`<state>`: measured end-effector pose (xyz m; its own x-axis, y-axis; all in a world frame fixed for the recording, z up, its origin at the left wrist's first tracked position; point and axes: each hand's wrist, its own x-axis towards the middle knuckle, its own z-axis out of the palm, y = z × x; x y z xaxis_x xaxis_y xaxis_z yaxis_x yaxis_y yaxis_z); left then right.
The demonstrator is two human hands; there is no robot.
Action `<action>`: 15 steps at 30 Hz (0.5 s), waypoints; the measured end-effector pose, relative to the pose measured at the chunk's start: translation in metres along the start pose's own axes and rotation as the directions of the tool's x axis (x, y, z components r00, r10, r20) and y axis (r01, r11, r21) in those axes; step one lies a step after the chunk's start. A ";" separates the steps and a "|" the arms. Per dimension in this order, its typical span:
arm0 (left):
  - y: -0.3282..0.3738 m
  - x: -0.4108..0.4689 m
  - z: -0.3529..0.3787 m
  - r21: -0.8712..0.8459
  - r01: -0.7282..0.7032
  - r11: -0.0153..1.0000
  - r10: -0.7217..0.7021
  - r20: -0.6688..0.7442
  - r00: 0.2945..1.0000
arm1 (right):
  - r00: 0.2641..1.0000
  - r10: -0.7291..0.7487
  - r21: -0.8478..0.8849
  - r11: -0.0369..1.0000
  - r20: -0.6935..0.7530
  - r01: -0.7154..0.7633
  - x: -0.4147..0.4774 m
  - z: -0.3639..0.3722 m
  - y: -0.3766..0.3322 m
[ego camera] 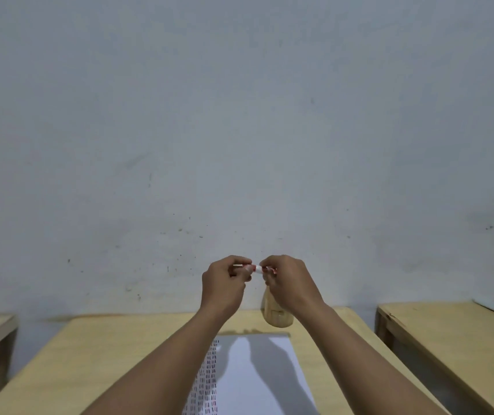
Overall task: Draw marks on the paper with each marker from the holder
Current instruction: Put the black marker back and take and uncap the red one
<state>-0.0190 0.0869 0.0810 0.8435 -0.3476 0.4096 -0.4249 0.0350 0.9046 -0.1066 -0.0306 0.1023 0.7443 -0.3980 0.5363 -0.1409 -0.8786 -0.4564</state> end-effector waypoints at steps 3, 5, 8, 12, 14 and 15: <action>0.008 -0.003 -0.004 -0.069 0.012 0.998 -0.015 -0.049 0.999 | 0.988 -0.007 0.108 0.994 -0.156 0.025 -0.012 0.002 -0.008; 0.012 -0.005 -0.007 -0.126 0.026 0.992 -0.036 -0.078 0.996 | 0.958 0.043 0.149 0.989 -0.283 -0.001 -0.022 0.007 -0.015; 0.014 -0.008 -0.013 -0.165 0.038 0.986 -0.050 -0.070 0.996 | 0.930 0.357 0.452 0.847 -0.090 -0.281 -0.028 0.016 -0.024; 0.007 -0.013 -0.023 -0.145 0.060 0.988 -0.055 0.040 0.998 | 0.793 0.457 0.867 0.084 0.404 -0.490 -0.027 0.020 -0.036; 0.003 -0.014 -0.028 -0.121 0.063 0.991 -0.056 0.058 0.997 | 0.796 0.444 0.896 -0.039 0.412 -0.442 -0.025 0.025 -0.037; 0.002 -0.014 -0.030 -0.115 0.065 0.991 -0.059 0.059 0.997 | 0.805 0.439 0.907 -0.061 0.400 -0.418 -0.025 0.028 -0.039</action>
<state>-0.0216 0.1197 0.0807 0.8462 -0.4034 0.3481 -0.3283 0.1199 0.9369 -0.1016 0.0204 0.0871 0.7982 -0.6000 -0.0529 0.2895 0.4593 -0.8398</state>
